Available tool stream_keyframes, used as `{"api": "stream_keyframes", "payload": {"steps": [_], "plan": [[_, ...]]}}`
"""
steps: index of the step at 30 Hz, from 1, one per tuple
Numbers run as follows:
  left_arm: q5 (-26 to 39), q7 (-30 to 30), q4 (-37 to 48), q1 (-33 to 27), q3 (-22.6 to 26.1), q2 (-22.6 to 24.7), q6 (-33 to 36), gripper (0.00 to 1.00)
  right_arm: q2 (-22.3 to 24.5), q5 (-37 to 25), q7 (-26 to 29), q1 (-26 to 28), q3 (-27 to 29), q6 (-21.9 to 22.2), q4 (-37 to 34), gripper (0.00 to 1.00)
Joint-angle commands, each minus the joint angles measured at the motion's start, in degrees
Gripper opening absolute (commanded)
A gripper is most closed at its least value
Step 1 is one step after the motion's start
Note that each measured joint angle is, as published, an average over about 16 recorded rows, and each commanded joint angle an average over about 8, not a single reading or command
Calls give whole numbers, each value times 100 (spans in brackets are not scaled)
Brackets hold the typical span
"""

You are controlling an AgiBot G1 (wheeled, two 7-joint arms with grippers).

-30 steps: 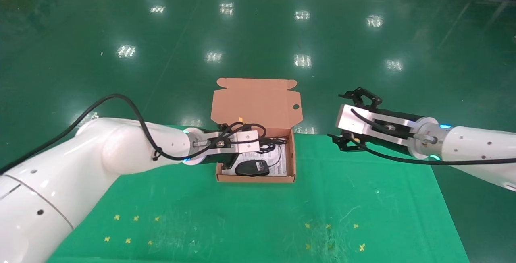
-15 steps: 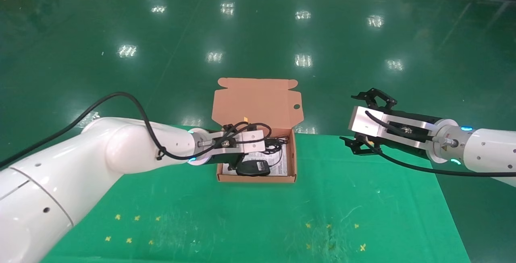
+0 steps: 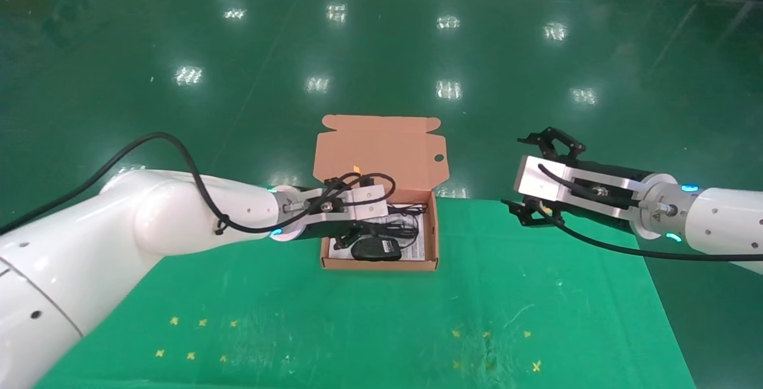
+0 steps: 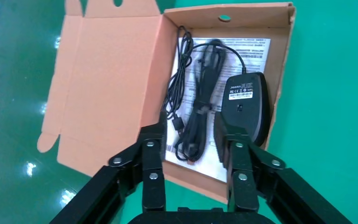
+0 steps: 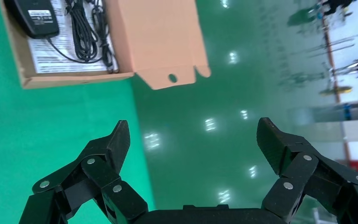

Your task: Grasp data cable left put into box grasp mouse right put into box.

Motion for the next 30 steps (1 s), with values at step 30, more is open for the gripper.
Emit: {"api": "stream_keyframes", "payload": {"steps": [30], "plan": [[-1943, 218, -1067, 706, -1518, -1316, 1345, 100, 125, 852, 163, -613, 1796, -2151, 315, 100]]}}
